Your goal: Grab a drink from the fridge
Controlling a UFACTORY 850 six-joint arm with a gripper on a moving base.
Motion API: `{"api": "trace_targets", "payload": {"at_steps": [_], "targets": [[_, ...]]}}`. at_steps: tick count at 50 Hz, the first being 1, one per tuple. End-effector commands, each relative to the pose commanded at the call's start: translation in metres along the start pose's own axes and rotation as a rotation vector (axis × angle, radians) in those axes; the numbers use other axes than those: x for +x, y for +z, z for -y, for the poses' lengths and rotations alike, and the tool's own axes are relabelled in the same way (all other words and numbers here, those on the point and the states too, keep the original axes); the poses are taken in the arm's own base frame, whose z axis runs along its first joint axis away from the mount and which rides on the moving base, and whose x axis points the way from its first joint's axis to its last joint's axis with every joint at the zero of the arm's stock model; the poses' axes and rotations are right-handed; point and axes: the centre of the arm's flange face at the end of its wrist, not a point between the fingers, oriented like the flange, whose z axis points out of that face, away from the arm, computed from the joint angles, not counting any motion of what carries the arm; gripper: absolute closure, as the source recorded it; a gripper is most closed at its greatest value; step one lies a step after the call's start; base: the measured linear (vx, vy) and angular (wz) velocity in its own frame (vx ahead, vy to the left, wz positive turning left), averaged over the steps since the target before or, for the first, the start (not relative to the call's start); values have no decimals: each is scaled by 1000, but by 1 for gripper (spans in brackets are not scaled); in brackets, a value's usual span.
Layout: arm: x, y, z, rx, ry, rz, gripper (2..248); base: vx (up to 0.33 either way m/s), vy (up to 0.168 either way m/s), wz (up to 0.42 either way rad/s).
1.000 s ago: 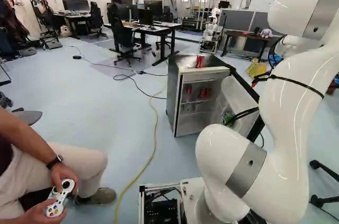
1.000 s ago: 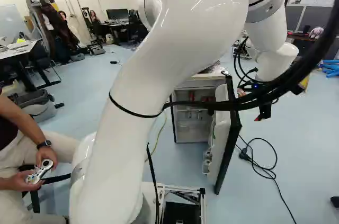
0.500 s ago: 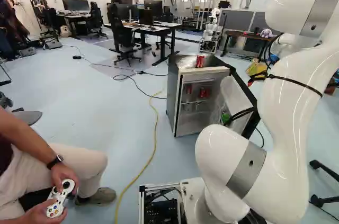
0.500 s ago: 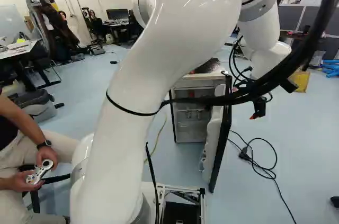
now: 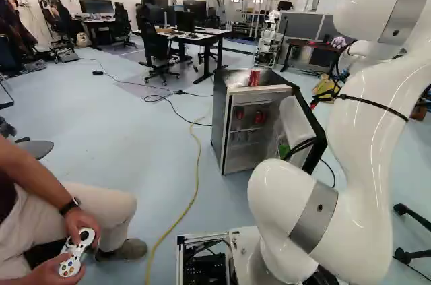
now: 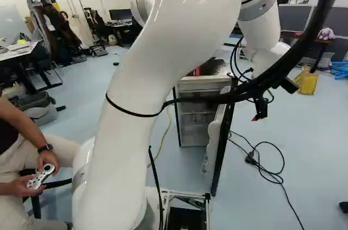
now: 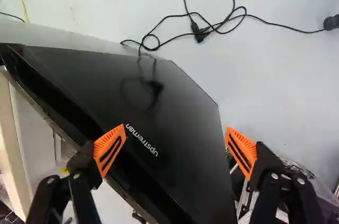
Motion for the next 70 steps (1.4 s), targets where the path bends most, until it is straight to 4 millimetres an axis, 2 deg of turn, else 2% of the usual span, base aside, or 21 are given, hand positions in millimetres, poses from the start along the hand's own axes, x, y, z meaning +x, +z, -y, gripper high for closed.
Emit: {"api": "trace_targets", "payload": {"at_steps": [70], "targets": [[-43,9,50,3,-92,45,3,0,0,0]]}}
